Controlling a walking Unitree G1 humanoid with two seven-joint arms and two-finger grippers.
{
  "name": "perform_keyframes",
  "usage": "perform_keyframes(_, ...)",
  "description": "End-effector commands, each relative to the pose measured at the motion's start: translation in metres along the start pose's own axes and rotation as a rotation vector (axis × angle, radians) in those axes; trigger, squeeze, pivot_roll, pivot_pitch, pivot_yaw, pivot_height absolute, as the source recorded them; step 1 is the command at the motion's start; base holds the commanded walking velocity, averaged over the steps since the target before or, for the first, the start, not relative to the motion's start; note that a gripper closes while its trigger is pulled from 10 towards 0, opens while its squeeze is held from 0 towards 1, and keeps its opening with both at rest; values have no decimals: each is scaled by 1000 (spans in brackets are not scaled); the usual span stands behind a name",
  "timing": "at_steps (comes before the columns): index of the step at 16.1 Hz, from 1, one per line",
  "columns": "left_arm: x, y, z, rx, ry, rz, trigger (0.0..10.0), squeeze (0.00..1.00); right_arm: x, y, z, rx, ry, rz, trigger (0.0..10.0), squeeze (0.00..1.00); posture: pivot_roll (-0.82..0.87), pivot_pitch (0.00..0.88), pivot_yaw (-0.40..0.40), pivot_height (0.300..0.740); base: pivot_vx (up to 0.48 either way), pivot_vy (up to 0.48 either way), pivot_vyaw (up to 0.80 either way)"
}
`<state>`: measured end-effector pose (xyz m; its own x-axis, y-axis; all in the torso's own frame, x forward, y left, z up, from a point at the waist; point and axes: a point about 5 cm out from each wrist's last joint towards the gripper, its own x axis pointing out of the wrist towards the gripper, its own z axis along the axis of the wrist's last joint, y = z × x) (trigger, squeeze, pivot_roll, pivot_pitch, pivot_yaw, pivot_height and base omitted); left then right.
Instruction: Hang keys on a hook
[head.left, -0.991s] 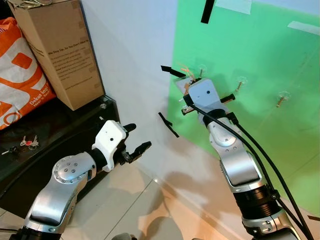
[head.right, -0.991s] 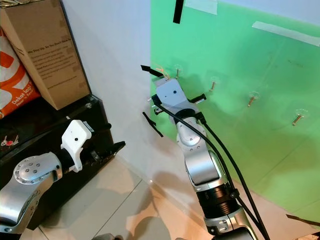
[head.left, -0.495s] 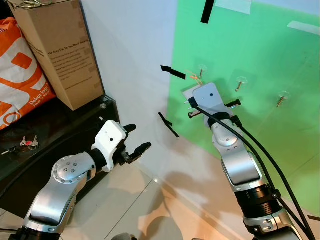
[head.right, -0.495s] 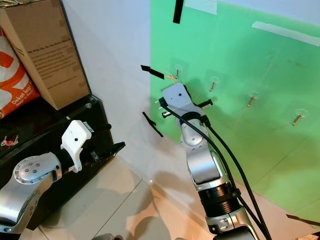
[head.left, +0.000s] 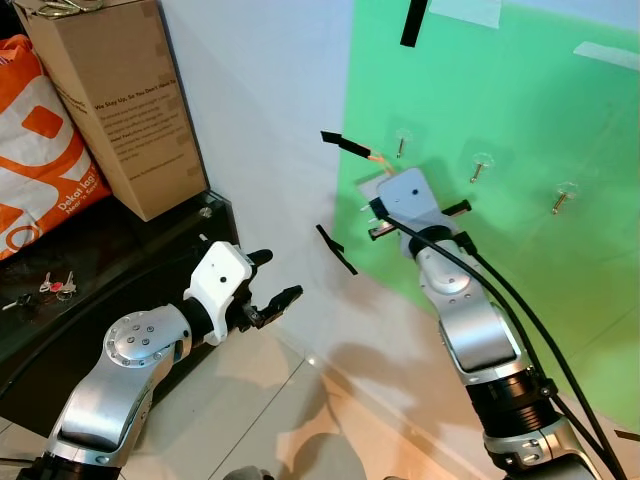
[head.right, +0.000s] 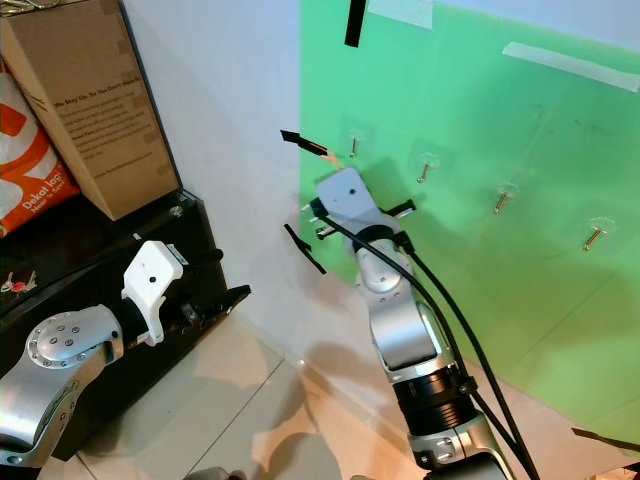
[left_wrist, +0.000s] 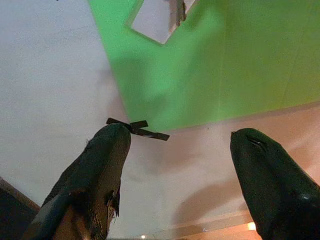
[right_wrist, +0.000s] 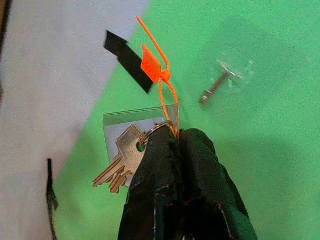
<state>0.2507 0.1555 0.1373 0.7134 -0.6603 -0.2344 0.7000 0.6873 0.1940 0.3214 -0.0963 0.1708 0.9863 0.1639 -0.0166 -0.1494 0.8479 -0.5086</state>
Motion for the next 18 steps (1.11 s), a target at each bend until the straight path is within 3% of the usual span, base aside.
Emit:
perform_keyframes(1,0,1,6,18,-10,-3,10000,0,0,-1,5,2,-29,4,10000,0,4,0,20,740,0,0,0)
perform_keyframes(7,0,1,6,17,-10,-2,10000,0,2,-26,10,34,-50,-163,10000,0,3,0,21,740,0,0,0)
perform_keyframes(12,1,2,6,16,-13,-5,10000,0,2,-23,9,40,-47,-152,10000,0,2,0,23,740,0,0,0)
perform_keyframes(18,1,2,7,13,-16,-3,10000,0,2,-9,19,66,-111,-53,10000,0,6,0,19,740,0,0,0)
